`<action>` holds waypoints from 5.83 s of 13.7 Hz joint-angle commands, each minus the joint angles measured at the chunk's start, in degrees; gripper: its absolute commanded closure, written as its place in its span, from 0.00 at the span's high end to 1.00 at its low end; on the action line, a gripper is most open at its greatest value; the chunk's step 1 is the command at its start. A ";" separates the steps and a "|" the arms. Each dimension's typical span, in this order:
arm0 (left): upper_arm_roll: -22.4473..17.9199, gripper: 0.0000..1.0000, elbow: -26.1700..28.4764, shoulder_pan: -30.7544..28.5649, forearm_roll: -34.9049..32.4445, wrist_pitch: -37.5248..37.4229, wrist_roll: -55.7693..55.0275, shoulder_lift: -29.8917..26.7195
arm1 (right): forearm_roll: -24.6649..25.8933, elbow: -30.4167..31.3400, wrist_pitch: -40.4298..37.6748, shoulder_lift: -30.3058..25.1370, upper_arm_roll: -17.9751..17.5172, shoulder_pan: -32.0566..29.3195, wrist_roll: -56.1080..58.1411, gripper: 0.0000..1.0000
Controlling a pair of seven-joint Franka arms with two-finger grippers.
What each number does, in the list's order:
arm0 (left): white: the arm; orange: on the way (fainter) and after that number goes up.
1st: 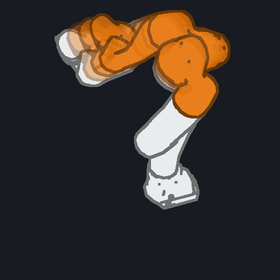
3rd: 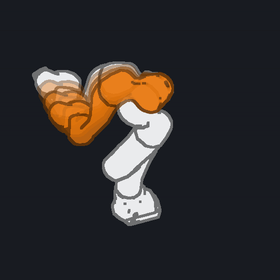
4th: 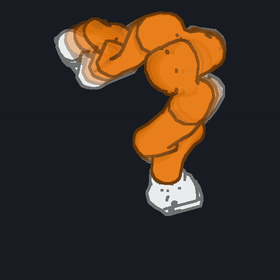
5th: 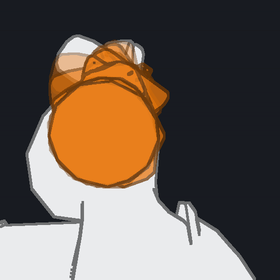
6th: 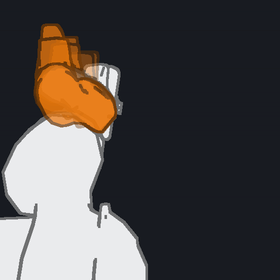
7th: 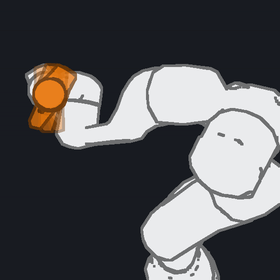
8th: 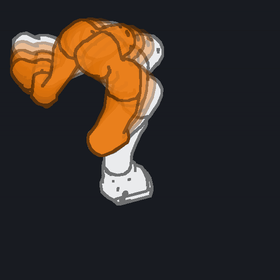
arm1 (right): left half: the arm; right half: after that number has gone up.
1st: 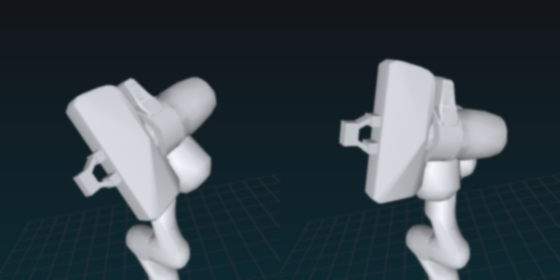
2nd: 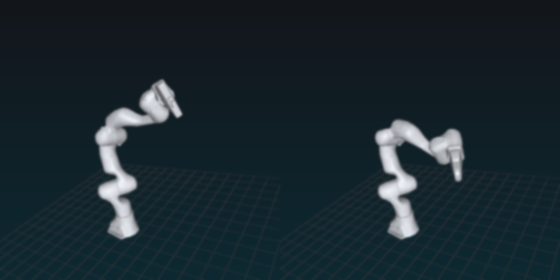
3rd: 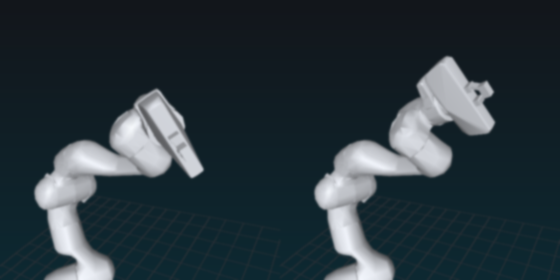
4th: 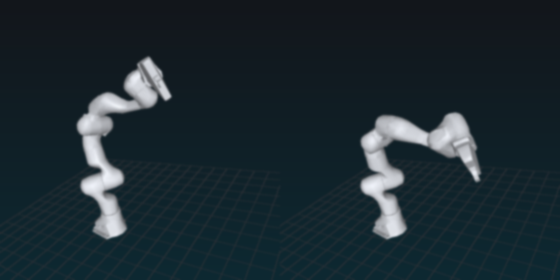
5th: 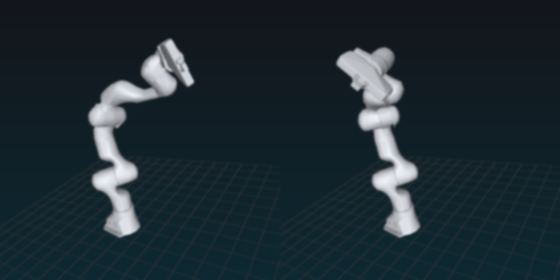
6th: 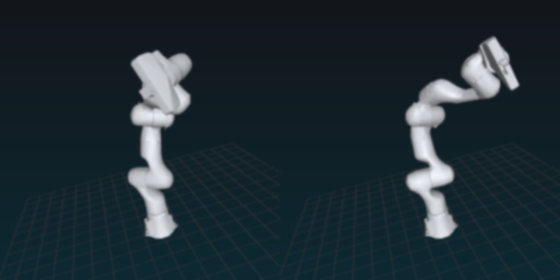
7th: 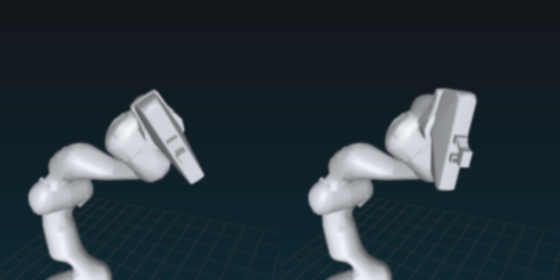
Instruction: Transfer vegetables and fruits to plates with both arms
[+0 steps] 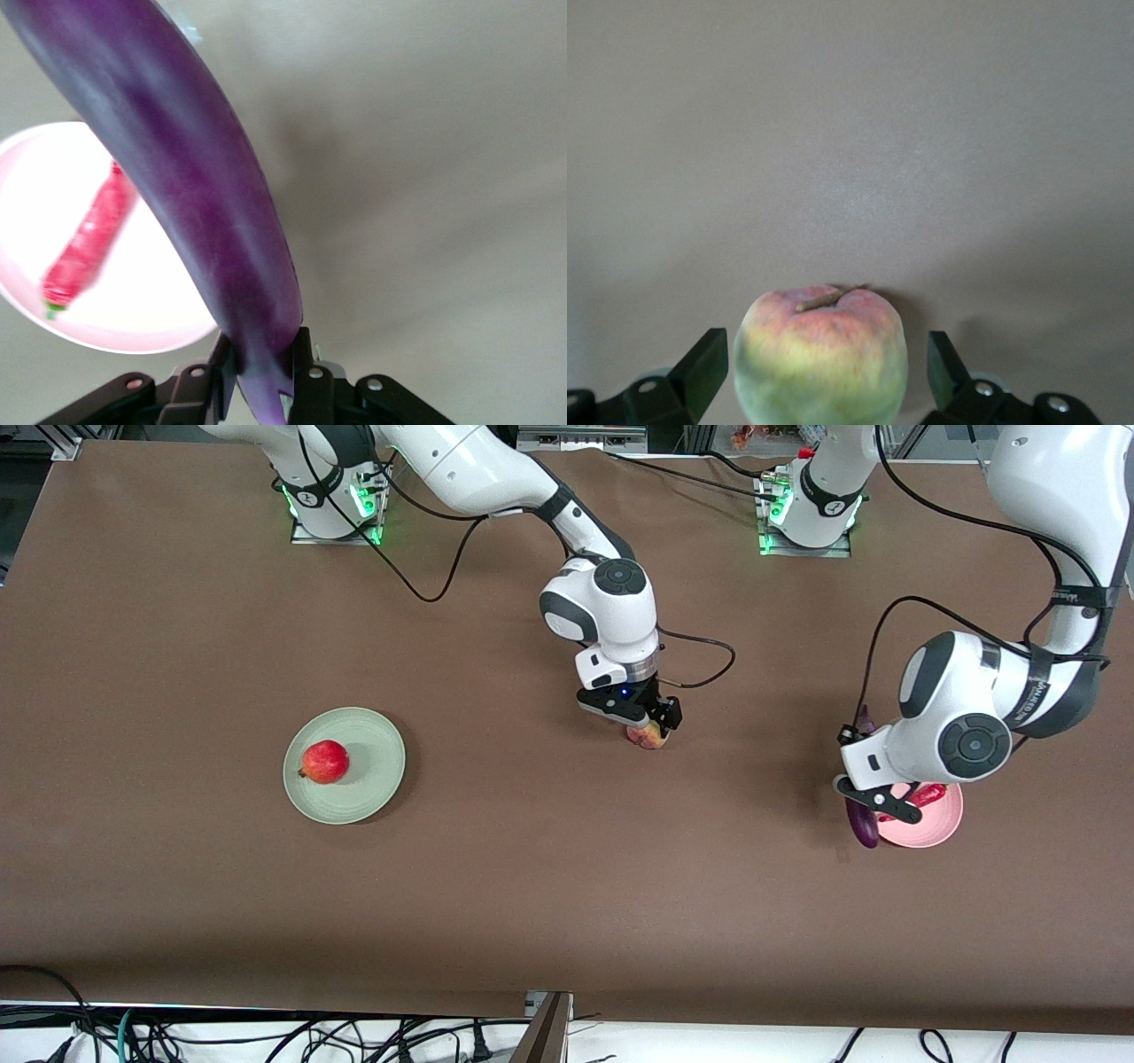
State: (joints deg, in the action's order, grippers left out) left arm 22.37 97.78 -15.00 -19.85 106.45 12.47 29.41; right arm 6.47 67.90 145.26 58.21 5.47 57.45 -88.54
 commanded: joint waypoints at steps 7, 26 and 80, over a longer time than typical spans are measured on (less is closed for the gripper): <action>-0.48 0.20 -5.93 -8.20 -4.77 -0.98 15.74 7.23 | 1.00 -3.39 0.64 3.14 2.52 1.70 -1.81 0.50; 8.22 1.00 -18.65 -9.43 7.42 -13.51 13.90 1.44 | -7.53 19.87 -25.81 -27.08 3.32 -22.01 78.21 0.27; -21.23 1.00 -3.47 14.56 19.76 -15.13 -11.24 -30.56 | -4.28 25.97 -54.03 -58.65 -7.67 -50.42 87.40 1.00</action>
State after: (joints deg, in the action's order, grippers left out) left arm 1.58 95.95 -0.91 -0.52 92.78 0.63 -1.79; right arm 1.14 95.84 92.94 -1.12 -1.14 7.56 -0.98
